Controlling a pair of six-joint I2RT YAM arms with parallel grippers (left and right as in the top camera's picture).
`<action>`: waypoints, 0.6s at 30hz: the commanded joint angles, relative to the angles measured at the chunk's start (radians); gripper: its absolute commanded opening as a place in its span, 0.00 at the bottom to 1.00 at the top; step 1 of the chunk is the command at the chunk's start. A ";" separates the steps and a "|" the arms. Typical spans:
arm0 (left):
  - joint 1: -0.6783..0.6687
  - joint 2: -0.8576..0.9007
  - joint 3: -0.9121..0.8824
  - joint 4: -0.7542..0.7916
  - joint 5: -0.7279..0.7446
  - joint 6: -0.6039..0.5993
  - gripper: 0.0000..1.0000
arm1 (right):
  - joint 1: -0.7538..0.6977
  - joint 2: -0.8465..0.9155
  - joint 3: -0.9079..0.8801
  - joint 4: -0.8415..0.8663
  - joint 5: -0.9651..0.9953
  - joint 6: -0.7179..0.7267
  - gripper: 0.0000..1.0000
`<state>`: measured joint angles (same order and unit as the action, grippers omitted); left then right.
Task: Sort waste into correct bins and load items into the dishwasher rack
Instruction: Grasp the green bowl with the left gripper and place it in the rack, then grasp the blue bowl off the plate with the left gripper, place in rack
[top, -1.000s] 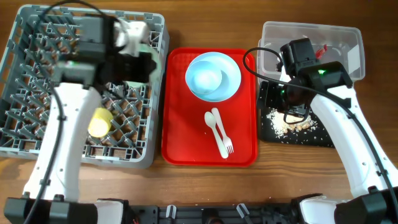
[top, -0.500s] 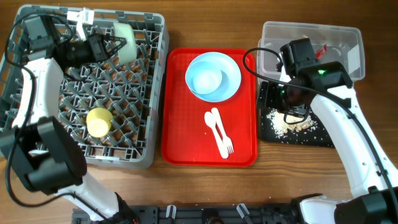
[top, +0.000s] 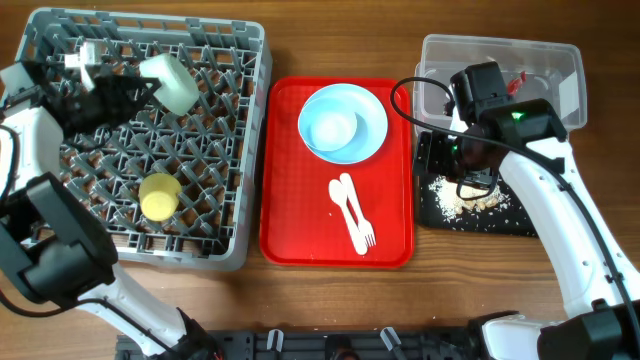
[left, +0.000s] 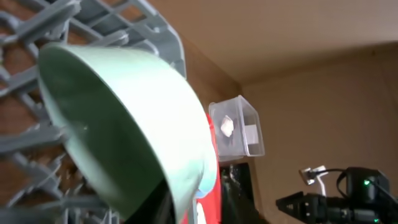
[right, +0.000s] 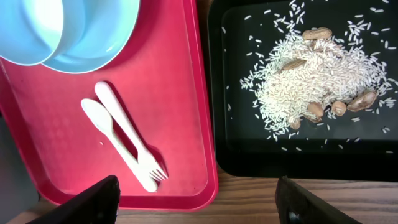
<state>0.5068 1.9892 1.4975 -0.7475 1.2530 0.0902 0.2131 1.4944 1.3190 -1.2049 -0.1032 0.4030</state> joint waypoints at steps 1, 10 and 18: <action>0.040 0.016 0.012 -0.060 0.003 0.007 0.47 | 0.002 -0.015 0.009 -0.002 0.014 -0.008 0.81; 0.173 -0.038 0.012 -0.243 -0.166 0.006 0.86 | 0.002 -0.015 0.009 -0.001 0.014 -0.011 0.81; 0.034 -0.314 0.012 -0.251 -0.387 -0.037 1.00 | -0.017 -0.015 0.009 -0.026 0.062 0.072 0.84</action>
<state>0.6502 1.7870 1.4979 -1.0027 1.0435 0.0883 0.2131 1.4944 1.3190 -1.2205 -0.0845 0.4232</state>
